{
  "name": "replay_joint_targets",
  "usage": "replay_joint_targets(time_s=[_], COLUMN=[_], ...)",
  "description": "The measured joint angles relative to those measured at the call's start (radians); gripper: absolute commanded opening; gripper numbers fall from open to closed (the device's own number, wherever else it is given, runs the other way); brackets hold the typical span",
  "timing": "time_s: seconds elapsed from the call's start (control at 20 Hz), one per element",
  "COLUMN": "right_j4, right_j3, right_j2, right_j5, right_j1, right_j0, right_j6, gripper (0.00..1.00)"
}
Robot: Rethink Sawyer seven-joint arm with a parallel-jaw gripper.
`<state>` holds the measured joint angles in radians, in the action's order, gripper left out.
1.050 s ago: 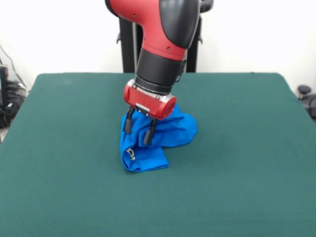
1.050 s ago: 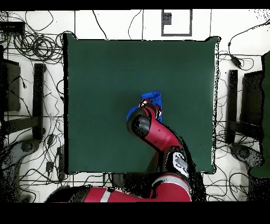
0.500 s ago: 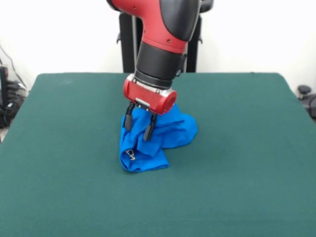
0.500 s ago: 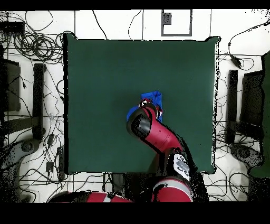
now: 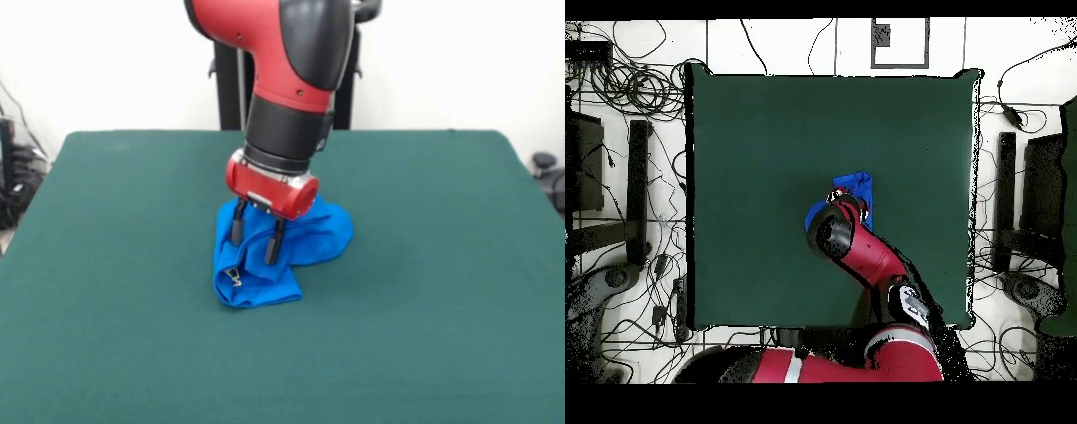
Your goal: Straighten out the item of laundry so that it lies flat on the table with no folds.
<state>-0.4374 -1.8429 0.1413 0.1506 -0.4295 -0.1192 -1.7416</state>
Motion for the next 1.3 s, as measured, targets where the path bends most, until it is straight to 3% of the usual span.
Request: replay_joint_targets(time_s=[0.35, 0.4, 1.3], right_j4=[0.003, 0.003, 0.007], right_j3=[0.000, 0.000, -0.002], right_j2=[-0.029, -0.030, -0.041], right_j5=[0.014, 0.014, 0.014], right_j1=[0.013, 0.013, 0.009], right_j0=[-0.006, -0.006, -0.022], right_j6=[0.000, 0.000, 0.000], gripper=[1.00, 0.00, 0.00])
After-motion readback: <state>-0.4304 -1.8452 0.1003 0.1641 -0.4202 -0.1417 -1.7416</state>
